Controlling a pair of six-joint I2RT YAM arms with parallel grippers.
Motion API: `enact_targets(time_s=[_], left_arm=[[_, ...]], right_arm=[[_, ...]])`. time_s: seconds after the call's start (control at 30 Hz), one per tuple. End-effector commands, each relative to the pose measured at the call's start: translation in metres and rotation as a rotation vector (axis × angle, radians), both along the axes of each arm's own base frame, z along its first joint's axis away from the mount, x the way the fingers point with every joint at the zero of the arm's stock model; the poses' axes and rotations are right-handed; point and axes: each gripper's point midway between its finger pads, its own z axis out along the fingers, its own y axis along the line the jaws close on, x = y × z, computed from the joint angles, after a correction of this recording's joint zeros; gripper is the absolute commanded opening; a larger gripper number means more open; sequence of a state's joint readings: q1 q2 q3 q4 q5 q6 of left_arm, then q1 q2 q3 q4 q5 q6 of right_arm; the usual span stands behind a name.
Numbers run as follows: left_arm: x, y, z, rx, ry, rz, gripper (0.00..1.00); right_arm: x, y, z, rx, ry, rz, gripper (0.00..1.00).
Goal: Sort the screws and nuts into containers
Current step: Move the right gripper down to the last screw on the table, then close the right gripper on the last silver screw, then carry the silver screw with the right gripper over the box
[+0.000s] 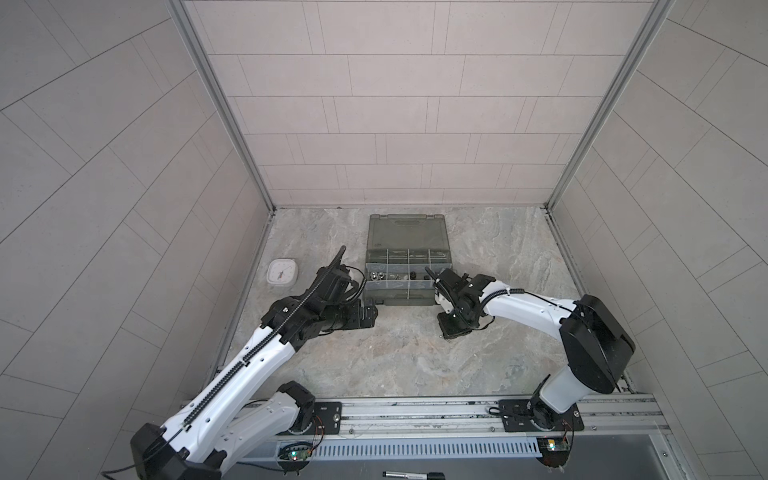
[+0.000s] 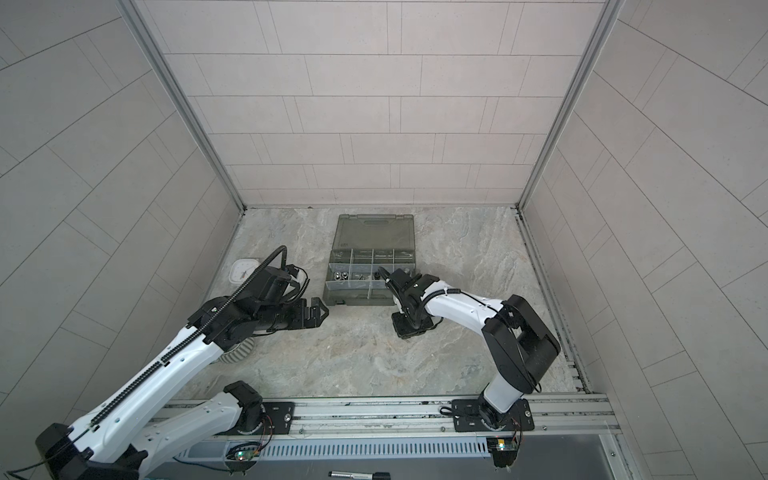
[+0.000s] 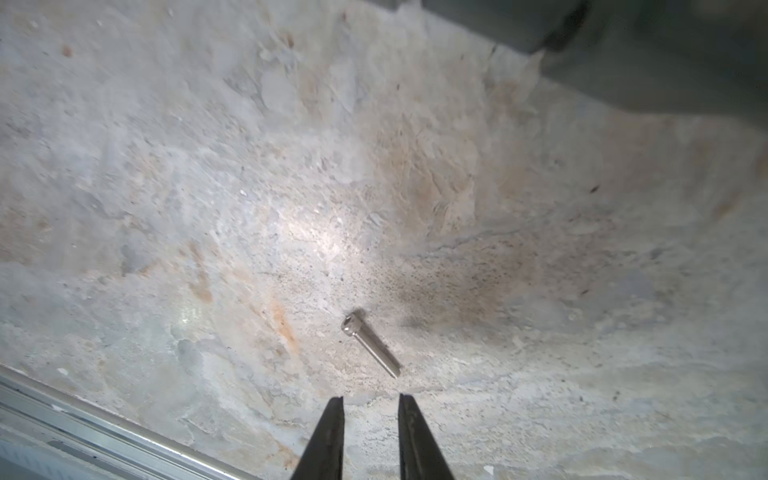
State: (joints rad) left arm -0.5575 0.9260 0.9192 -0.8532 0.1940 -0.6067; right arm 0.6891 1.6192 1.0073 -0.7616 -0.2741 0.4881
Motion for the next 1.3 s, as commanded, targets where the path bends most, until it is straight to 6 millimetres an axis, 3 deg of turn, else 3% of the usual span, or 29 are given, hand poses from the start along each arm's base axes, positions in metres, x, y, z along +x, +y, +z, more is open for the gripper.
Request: enact_targets(time_s=[0.0,0.43,0.5,0.63,0.7,0.8,0.93,1.17,1.27], left_arm=[[-0.005,0.011,-0.003,0.029,0.006,0.047,1.00],[-0.007,0.021,-0.005,0.075,0.007,0.067,1.00],[-0.007,0.022,-0.007,0.083,0.011,0.067,1.00],[-0.005,0.023,-0.006,0.092,0.007,0.068,1.00],[-0.003,0.023,-0.004,0.097,-0.001,0.067,1.00],[0.001,0.024,-0.001,0.112,-0.017,0.071,1.00],[0.011,0.027,0.007,0.135,-0.070,0.082,1.00],[0.034,0.017,0.014,0.202,-0.071,0.027,1.00],[0.046,0.014,0.017,0.218,-0.075,0.016,1.00]], right_arm=[[-0.002,0.002,-0.005,-0.008,0.006,0.030,0.25],[-0.008,0.002,-0.033,-0.050,0.058,0.074,0.23],[-0.009,0.000,-0.036,-0.067,0.063,0.079,0.19],[-0.011,-0.005,-0.040,-0.103,0.081,0.085,0.01],[-0.011,-0.005,-0.036,-0.104,0.081,0.088,0.00],[-0.008,-0.002,-0.019,-0.090,0.063,0.088,0.00],[0.007,0.008,0.021,-0.050,-0.006,0.090,0.00],[0.048,0.038,0.089,0.025,-0.131,0.089,0.00],[0.067,0.055,0.102,0.052,-0.155,0.091,0.00]])
